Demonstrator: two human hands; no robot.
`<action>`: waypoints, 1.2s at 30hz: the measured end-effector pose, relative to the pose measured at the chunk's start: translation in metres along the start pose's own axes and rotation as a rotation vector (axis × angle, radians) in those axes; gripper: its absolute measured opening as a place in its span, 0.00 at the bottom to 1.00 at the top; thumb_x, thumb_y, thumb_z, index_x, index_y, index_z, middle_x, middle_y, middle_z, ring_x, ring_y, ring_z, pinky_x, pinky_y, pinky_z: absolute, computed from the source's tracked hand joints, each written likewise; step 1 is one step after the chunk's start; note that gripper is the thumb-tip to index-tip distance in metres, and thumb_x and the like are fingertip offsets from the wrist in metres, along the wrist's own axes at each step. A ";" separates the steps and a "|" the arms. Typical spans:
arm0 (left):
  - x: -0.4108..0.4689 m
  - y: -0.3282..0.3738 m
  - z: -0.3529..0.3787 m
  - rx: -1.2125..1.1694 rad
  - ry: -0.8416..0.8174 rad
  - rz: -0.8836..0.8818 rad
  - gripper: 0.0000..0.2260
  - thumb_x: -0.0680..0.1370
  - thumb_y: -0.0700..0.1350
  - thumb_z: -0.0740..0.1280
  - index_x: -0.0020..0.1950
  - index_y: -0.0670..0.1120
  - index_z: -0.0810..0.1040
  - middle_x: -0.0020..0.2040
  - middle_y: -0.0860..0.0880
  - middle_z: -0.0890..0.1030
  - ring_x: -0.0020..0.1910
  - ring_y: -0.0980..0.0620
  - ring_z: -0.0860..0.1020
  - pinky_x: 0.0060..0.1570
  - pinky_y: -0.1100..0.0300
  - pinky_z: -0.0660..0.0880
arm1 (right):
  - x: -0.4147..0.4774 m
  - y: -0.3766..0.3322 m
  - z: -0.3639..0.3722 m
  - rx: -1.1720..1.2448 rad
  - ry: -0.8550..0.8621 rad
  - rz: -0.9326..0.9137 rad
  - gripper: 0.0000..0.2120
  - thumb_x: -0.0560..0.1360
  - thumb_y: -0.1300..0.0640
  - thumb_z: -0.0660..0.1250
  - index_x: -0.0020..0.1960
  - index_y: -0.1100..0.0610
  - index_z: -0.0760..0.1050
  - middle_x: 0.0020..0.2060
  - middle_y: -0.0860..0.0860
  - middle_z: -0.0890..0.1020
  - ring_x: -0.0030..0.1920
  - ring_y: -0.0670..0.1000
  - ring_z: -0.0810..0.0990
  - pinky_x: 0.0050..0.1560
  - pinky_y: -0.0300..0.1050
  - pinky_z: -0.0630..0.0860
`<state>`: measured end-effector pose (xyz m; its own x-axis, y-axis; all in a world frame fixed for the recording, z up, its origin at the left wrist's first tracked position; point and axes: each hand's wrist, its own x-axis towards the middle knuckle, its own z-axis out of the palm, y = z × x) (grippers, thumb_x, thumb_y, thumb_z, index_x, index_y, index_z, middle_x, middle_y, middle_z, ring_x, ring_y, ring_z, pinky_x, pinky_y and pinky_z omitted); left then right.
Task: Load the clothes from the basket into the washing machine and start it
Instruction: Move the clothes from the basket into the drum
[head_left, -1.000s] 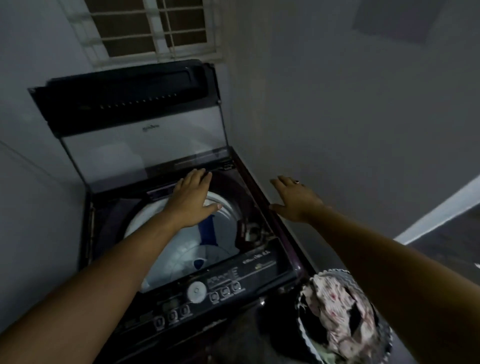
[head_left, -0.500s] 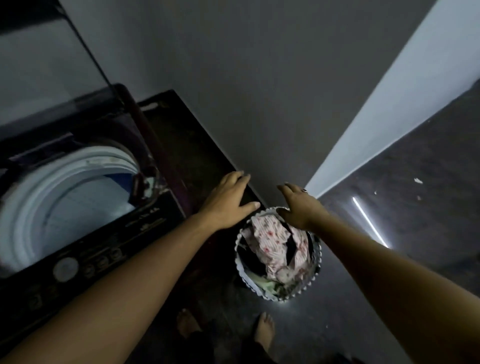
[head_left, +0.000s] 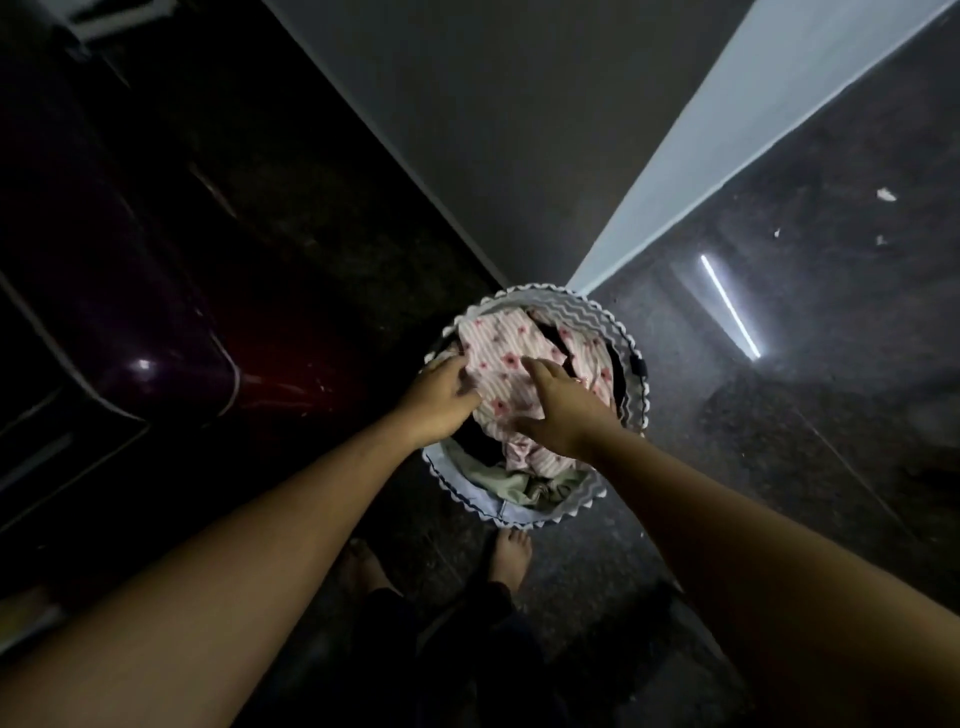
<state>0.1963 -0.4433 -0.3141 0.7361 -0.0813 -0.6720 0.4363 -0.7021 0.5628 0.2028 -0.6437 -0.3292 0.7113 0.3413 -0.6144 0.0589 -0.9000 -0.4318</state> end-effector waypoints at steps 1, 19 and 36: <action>0.007 -0.008 0.009 -0.045 -0.023 -0.023 0.27 0.82 0.47 0.65 0.79 0.45 0.62 0.79 0.46 0.63 0.74 0.47 0.67 0.64 0.60 0.66 | 0.008 0.001 0.011 0.008 -0.019 -0.007 0.45 0.76 0.42 0.70 0.82 0.50 0.48 0.79 0.55 0.59 0.71 0.60 0.71 0.66 0.54 0.74; -0.009 -0.003 0.043 -0.339 0.055 0.120 0.40 0.68 0.48 0.78 0.76 0.43 0.65 0.73 0.44 0.72 0.72 0.48 0.71 0.72 0.49 0.69 | -0.060 -0.056 -0.053 1.759 0.097 0.027 0.16 0.81 0.55 0.62 0.59 0.65 0.81 0.58 0.64 0.83 0.59 0.61 0.82 0.66 0.57 0.76; -0.072 0.101 -0.017 -0.940 0.212 0.318 0.06 0.73 0.37 0.63 0.46 0.45 0.77 0.46 0.43 0.79 0.47 0.48 0.77 0.48 0.52 0.76 | -0.100 0.020 -0.040 0.468 0.418 0.021 0.40 0.72 0.49 0.74 0.78 0.45 0.58 0.75 0.49 0.66 0.72 0.53 0.69 0.70 0.54 0.69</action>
<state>0.1962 -0.4960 -0.2006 0.9260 0.0238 -0.3769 0.3669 0.1792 0.9128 0.1606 -0.7063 -0.2500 0.9282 0.1047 -0.3570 -0.2039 -0.6595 -0.7236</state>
